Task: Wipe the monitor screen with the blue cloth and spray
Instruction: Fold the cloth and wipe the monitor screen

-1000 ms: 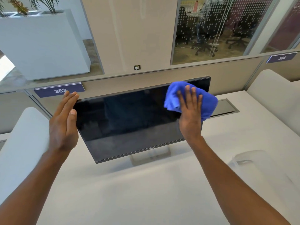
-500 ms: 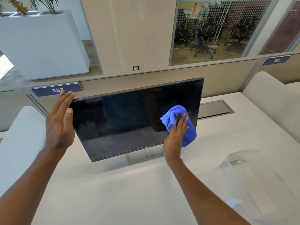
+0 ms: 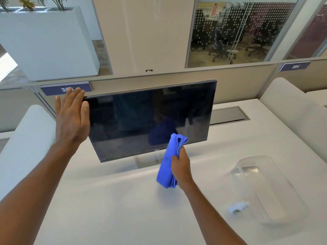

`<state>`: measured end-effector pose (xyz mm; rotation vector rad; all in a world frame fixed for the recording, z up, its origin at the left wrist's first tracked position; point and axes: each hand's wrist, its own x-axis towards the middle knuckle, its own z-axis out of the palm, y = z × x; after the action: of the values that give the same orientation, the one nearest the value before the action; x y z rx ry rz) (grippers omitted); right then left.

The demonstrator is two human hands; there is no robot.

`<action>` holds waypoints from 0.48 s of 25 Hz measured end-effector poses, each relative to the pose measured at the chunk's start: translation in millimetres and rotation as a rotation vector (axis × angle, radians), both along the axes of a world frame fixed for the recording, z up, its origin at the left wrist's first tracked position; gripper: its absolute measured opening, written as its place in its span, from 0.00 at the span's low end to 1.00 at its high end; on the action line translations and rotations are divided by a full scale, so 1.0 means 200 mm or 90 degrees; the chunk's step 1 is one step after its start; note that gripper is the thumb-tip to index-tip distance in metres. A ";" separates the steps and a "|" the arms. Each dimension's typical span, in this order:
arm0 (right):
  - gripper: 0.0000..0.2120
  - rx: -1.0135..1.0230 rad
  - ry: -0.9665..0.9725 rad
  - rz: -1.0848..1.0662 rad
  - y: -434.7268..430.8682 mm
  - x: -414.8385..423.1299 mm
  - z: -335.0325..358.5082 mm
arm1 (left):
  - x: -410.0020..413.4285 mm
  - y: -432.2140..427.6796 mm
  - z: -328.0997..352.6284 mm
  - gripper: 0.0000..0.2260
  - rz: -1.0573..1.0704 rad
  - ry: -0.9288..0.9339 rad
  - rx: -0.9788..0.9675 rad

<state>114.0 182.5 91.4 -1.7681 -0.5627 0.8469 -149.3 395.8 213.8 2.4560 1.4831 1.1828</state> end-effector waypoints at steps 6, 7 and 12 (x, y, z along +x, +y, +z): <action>0.14 -0.021 0.380 0.039 -0.14 0.10 0.11 | 0.09 -0.03 0.04 0.26 0.029 0.055 0.038; 0.15 -0.010 0.388 0.056 -0.17 0.12 0.12 | 0.10 -0.04 0.04 0.27 0.027 0.064 0.045; 0.20 0.027 0.264 0.124 -0.27 0.26 0.17 | 0.20 -0.08 -0.03 0.26 0.029 0.098 0.087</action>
<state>166.3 128.2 124.7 -1.4568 -0.4759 1.2889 -108.6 379.8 207.7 2.6720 1.5513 1.1641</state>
